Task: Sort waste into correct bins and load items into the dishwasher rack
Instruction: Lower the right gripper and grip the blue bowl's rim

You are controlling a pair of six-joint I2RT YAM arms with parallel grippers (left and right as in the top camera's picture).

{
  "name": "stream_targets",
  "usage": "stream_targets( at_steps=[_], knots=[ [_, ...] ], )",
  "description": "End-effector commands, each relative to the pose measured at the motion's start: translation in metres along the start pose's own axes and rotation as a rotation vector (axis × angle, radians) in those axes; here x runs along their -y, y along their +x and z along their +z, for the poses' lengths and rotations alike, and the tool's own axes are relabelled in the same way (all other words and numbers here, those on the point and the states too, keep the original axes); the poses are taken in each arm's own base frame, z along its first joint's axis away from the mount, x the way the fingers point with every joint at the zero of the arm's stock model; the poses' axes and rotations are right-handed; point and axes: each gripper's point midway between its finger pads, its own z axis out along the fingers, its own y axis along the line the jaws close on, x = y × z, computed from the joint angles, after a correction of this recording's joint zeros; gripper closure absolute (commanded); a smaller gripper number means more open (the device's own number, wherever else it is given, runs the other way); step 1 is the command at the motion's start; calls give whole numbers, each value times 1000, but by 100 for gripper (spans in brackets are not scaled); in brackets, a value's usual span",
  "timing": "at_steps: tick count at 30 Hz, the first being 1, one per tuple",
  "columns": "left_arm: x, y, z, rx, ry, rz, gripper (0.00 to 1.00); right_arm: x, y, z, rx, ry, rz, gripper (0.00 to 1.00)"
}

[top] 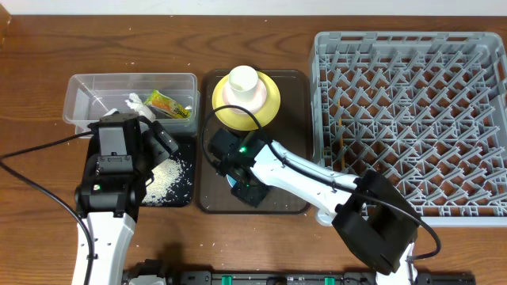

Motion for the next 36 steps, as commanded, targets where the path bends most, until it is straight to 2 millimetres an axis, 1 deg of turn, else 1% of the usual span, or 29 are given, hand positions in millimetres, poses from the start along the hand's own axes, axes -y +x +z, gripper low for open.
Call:
stream_targets(
  at_steps=[1,8,12,19,22,24,25,29,36],
  knots=[
    [-1,-6,-2,17,-14,1,5,-10,-2,7,1,-39,7,57],
    [-1,-6,-2,17,-14,1,5,-11,-25,5,91,-44,24,56],
    [-1,-6,-2,17,-14,1,5,-13,-33,5,125,-46,23,55],
    [-1,-6,-2,17,-14,1,5,-19,-36,5,137,-47,7,57],
    [-1,-6,-2,17,-14,1,5,-23,-36,9,132,-47,-2,60],
    [-1,-6,-2,17,-14,1,5,-26,-36,12,125,-47,-9,60],
    [-1,-6,-2,17,-14,1,5,-27,-35,15,119,-46,-12,61],
    [-1,-6,-2,17,-14,1,5,-26,-35,16,118,-36,-14,73],
    [-1,-6,-2,17,-14,1,5,-25,-39,16,133,-33,-13,75]
  ],
)
